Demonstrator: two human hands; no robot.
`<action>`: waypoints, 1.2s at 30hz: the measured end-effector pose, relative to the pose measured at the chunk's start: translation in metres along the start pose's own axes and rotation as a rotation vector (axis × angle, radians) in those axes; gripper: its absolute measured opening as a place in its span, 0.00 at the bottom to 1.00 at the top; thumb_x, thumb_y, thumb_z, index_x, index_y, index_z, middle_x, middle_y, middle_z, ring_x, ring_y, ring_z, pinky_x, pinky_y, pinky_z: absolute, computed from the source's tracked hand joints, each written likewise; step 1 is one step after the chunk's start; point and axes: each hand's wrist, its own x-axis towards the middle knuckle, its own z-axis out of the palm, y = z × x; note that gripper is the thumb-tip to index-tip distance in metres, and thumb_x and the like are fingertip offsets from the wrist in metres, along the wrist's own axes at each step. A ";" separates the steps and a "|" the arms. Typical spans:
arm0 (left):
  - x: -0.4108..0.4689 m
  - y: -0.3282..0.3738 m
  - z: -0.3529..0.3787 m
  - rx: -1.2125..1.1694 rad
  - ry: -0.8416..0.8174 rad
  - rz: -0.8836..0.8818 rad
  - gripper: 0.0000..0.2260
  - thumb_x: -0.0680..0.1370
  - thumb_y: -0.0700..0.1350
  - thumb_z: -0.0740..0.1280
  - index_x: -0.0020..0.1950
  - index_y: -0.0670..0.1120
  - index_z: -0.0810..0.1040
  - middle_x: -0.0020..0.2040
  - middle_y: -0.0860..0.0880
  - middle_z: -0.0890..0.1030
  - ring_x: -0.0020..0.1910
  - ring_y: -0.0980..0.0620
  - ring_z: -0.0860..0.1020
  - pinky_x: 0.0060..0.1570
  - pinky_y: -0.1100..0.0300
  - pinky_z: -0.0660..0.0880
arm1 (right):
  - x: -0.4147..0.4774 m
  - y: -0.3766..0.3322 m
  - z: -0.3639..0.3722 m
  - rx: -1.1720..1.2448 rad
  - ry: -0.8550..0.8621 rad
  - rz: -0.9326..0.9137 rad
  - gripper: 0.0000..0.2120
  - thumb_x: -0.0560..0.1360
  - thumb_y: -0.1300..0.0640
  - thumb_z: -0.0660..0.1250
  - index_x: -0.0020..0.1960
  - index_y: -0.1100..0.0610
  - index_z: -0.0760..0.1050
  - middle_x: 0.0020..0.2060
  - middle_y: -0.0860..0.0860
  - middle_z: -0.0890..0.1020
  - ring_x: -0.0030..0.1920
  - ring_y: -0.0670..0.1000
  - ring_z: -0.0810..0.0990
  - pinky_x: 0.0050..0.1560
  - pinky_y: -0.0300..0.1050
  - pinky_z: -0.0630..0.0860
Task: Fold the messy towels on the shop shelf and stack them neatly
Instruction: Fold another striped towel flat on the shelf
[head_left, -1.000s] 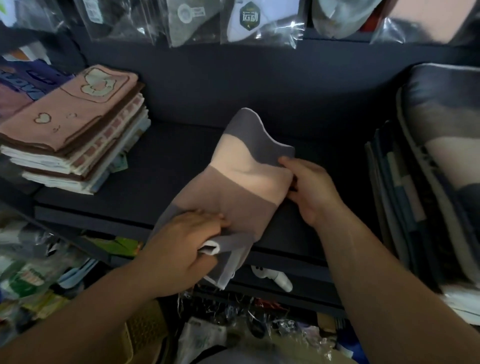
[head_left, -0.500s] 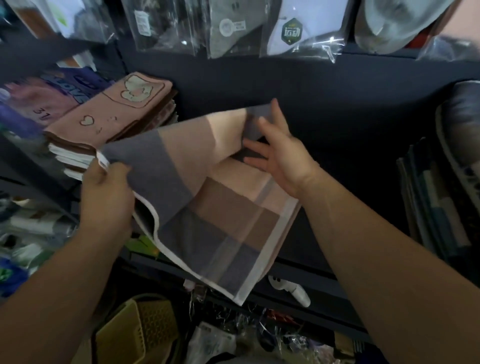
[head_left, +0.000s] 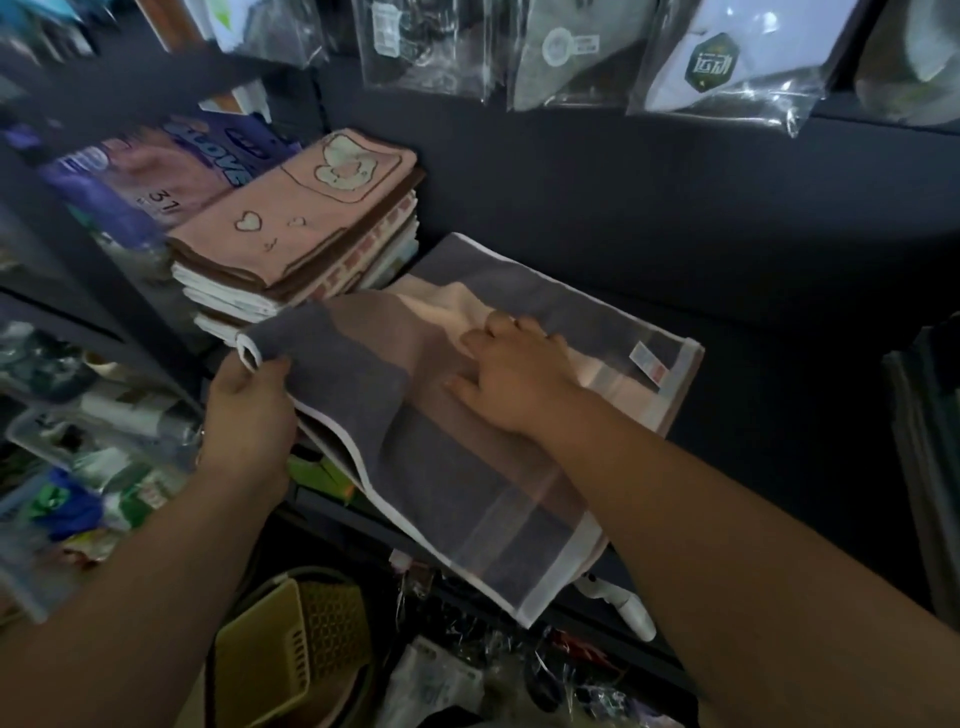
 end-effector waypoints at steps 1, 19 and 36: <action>-0.001 0.000 0.001 -0.001 0.010 0.007 0.11 0.84 0.45 0.61 0.52 0.59 0.80 0.50 0.52 0.83 0.53 0.43 0.82 0.52 0.42 0.79 | 0.005 0.000 0.000 0.024 -0.035 -0.015 0.32 0.77 0.32 0.56 0.77 0.46 0.63 0.74 0.52 0.64 0.73 0.60 0.61 0.69 0.61 0.61; -0.040 -0.044 0.036 1.201 -0.937 1.277 0.35 0.65 0.66 0.74 0.69 0.55 0.73 0.70 0.49 0.73 0.67 0.48 0.70 0.65 0.48 0.66 | -0.058 0.088 -0.003 0.333 0.288 0.185 0.20 0.75 0.40 0.66 0.56 0.55 0.83 0.49 0.55 0.81 0.50 0.58 0.80 0.53 0.52 0.78; -0.045 -0.025 0.042 0.889 -0.895 1.312 0.10 0.78 0.48 0.63 0.54 0.47 0.82 0.47 0.47 0.85 0.42 0.46 0.83 0.39 0.52 0.80 | -0.108 0.110 -0.001 0.792 0.393 0.274 0.14 0.83 0.49 0.63 0.51 0.57 0.83 0.48 0.55 0.83 0.50 0.52 0.81 0.54 0.48 0.77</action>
